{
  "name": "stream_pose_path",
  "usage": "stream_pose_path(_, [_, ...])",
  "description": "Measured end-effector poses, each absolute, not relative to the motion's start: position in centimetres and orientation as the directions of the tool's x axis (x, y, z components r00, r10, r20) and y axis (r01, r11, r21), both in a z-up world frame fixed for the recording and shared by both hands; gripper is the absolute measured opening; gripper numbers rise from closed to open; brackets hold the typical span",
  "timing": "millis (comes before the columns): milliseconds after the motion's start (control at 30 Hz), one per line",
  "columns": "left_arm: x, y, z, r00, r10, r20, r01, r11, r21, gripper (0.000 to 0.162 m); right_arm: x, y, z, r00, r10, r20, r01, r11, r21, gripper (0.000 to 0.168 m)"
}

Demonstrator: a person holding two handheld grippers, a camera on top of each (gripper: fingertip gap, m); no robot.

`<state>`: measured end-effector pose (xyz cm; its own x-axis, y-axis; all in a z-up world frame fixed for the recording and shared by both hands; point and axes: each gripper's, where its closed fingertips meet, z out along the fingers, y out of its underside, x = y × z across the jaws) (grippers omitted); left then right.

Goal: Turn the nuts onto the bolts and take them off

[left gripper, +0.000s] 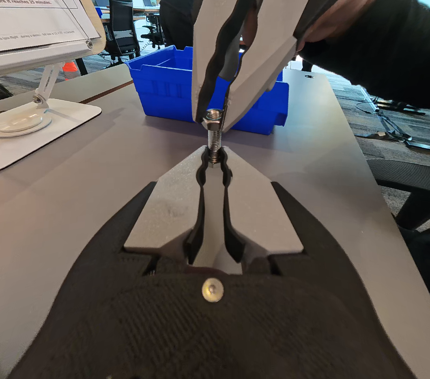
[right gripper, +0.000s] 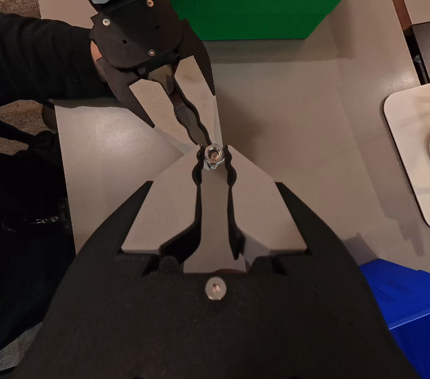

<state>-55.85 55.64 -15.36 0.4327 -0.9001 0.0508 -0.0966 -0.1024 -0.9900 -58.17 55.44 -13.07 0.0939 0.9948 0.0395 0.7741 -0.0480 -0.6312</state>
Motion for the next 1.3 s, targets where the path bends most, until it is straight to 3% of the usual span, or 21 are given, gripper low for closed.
stream_pose_path(1000, [-56.1, 54.9, -13.0, 0.403, -0.912, 0.073, 0.022, -0.070, -0.997, 0.006, -58.8, 54.9, -10.4, 0.081, 0.997, -0.018, 0.517, -0.058, -0.854, 0.014])
stream_pose_path(1300, [-56.1, 55.0, -13.2, 0.410, -0.910, 0.067, 0.011, -0.068, -0.998, 0.006, -58.8, 54.9, -10.5, 0.084, 0.996, -0.022, 0.489, -0.060, -0.870, 0.014])
